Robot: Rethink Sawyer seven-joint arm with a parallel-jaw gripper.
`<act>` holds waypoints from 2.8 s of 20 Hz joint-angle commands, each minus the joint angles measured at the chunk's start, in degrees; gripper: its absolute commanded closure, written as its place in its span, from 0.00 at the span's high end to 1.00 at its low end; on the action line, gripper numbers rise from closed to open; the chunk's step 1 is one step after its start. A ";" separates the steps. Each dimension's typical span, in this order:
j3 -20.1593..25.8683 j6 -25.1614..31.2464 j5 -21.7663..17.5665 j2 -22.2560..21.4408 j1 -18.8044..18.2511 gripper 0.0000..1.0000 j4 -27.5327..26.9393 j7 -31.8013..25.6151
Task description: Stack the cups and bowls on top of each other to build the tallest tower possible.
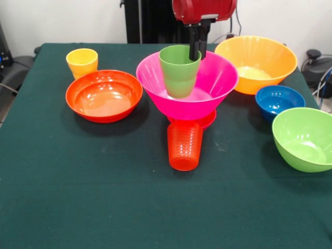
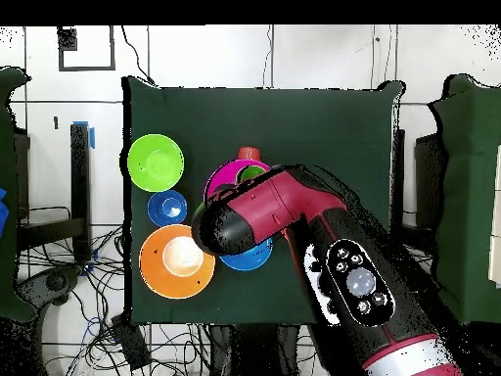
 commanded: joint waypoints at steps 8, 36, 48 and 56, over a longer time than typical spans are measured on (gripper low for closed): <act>-1.39 -0.53 -3.75 1.10 2.36 0.00 -0.21 -3.55; -3.35 -5.93 -5.32 4.37 2.86 0.00 2.07 0.57; -6.20 -2.77 -4.43 5.10 4.17 0.00 1.40 0.29; -8.37 -2.07 -4.06 4.79 5.37 0.00 0.98 0.14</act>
